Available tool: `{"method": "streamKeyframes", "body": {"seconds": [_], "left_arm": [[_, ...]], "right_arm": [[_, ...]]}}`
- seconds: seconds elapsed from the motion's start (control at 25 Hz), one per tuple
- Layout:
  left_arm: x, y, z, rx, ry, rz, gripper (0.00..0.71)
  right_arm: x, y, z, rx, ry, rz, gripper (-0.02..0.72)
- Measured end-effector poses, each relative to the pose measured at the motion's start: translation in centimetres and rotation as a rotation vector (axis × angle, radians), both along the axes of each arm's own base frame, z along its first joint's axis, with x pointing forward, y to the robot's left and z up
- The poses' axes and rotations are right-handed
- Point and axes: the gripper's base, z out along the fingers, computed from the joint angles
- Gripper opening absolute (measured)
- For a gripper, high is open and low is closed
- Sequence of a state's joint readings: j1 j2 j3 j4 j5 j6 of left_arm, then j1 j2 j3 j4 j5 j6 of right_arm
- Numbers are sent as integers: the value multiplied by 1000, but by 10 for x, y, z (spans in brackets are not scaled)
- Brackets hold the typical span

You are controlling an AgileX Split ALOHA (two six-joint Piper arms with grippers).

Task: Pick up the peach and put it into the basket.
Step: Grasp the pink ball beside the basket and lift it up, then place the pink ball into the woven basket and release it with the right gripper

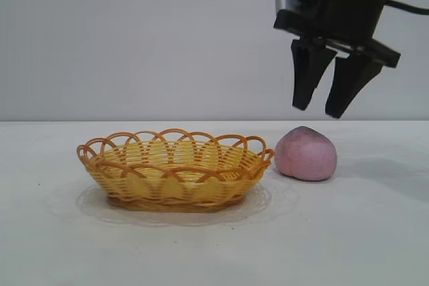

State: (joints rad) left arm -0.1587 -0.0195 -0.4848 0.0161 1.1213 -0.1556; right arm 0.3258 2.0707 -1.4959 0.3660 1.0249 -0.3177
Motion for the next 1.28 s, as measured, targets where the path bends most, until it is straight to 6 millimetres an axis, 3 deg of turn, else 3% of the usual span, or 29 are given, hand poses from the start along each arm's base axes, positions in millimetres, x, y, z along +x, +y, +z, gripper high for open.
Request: {"method": "streamKeyframes", "body": {"seconds": [0.04, 0.2, 0.28, 0.32, 0.36, 0.52, 0.64, 0.72, 0.92, 1.08, 1.2, 1.24, 1.28], "left_arm": [[0, 0, 0, 0, 0, 23, 300], [0, -1, 0, 0, 0, 120, 300], [0, -1, 0, 0, 0, 139, 300], [0, -1, 0, 0, 0, 140, 300], [0, -1, 0, 0, 0, 143, 300], [0, -1, 0, 0, 0, 145, 300], [0, -1, 0, 0, 0, 145, 300], [0, -1, 0, 0, 0, 145, 300], [0, -1, 0, 0, 0, 145, 300], [0, -1, 0, 0, 0, 145, 300], [0, -1, 0, 0, 0, 145, 300], [0, -1, 0, 0, 0, 145, 300], [0, -1, 0, 0, 0, 145, 300]], "right_arm": [[0, 1, -8, -4, 18, 3, 378], [2, 3, -34, -19, 66, 21, 109], [3, 3, -29, -13, 38, 21, 48], [3, 4, -22, -7, 17, 24, 58], [2, 5, -12, 1, -10, 35, 0], [-14, 27, 45, 109, -155, 125, 0], [-35, 56, 67, 181, -202, 219, 0], [-46, 77, 61, 188, -183, 280, 0], [-62, 113, 24, 162, -107, 371, 0], [-65, 122, -1, 138, -59, 390, 0], [-65, 123, -8, 132, -48, 387, 0], [-65, 123, -8, 132, -50, 387, 58], [-65, 124, -8, 132, -49, 384, 58]]}}
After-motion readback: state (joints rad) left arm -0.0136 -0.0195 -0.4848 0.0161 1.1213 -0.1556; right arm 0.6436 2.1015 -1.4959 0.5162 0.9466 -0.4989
